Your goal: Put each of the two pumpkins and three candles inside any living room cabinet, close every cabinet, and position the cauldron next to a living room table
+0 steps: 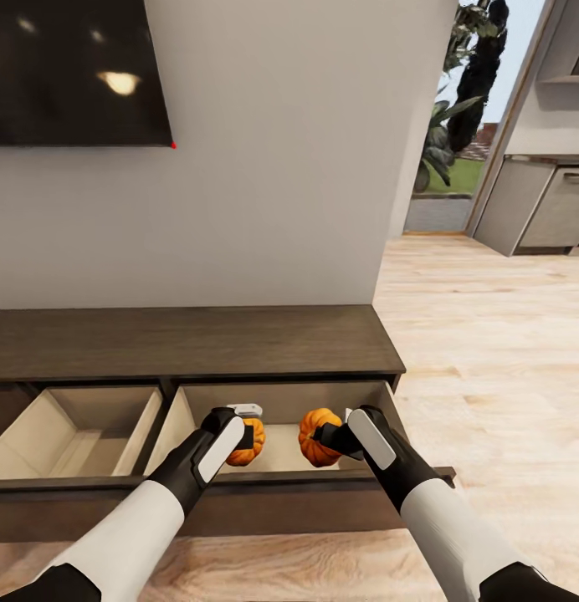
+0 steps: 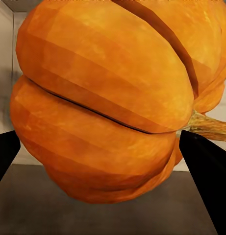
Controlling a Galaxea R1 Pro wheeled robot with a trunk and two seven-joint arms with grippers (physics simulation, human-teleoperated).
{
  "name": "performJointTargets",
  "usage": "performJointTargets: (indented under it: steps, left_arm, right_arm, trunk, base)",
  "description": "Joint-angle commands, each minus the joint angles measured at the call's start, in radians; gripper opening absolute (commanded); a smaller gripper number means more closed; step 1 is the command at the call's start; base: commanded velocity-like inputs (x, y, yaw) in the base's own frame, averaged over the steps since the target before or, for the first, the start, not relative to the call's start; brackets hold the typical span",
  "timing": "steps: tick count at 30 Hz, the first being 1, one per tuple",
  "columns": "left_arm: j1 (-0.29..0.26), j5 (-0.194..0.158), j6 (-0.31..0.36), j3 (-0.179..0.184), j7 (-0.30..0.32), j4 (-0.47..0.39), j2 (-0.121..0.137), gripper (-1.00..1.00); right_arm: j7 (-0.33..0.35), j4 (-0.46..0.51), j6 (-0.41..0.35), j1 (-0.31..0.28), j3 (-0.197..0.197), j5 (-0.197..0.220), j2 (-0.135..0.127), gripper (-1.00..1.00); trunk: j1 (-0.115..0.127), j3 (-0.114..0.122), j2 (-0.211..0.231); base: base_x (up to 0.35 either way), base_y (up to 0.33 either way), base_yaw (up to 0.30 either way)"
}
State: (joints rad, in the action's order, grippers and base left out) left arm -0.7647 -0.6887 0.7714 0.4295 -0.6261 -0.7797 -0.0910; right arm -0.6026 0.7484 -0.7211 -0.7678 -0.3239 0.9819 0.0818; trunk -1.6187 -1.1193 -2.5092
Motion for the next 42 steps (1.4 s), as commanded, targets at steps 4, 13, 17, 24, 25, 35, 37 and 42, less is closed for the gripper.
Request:
performJointTargets:
  steps: [4,13,17,24,25,35,37,42]
  left_arm:
    - [-0.001,-0.009,0.002,0.003,-0.010,-0.001,0.001,-1.00]
    - [-0.001,-0.008,0.003,0.003,-0.010,-0.001,0.001,-1.00]
    - [-0.001,-0.008,0.003,0.003,-0.010,-0.002,0.001,-1.00]
    - [-0.001,-0.008,0.006,0.004,-0.009,-0.002,0.001,-1.00]
    - [-0.001,-0.008,0.007,0.004,-0.009,-0.001,0.001,-1.00]
    - [-0.001,-0.014,0.024,0.003,-0.005,0.006,0.001,-1.00]
    - [-0.001,-0.015,0.033,0.003,-0.005,0.010,-0.001,-1.00]
    - [-0.002,-0.015,0.071,0.003,-0.006,0.015,-0.006,-1.00]
  right_arm:
    - [-0.014,0.001,0.002,-0.001,-0.003,0.013,0.000,-1.00]
    - [-0.014,0.002,0.002,-0.001,-0.003,0.013,0.000,-1.00]
    - [-0.013,0.001,0.002,-0.001,-0.003,0.014,-0.001,-1.00]
    - [-0.013,0.001,0.002,-0.001,-0.006,0.014,-0.001,-1.00]
    - [-0.013,0.001,0.002,-0.001,-0.006,0.014,-0.001,-1.00]
    - [-0.012,0.002,0.003,-0.001,-0.006,0.013,0.000,-1.00]
    - [-0.013,0.001,0.003,-0.001,-0.006,0.012,0.000,-1.00]
    - [-0.016,0.000,0.001,-0.001,-0.006,0.012,0.000,-1.00]
  trunk:
    - [0.000,-0.001,0.000]
    - [0.000,-0.001,0.000]
    - [0.000,-0.001,0.000]
    - [0.000,-0.001,0.000]
    - [0.000,-0.001,0.000]
    - [0.000,-0.001,0.000]
    - [0.000,-0.001,0.000]
    - [0.000,-0.001,0.000]
  base:
    - [0.000,0.000,0.000]
    - [0.076,0.000,0.000]
    - [0.034,0.000,0.000]
    - [0.024,0.000,0.000]
    - [0.136,0.000,0.000]
    - [0.124,0.000,0.000]
    - [0.010,0.000,0.000]
    - [0.003,0.000,0.000]
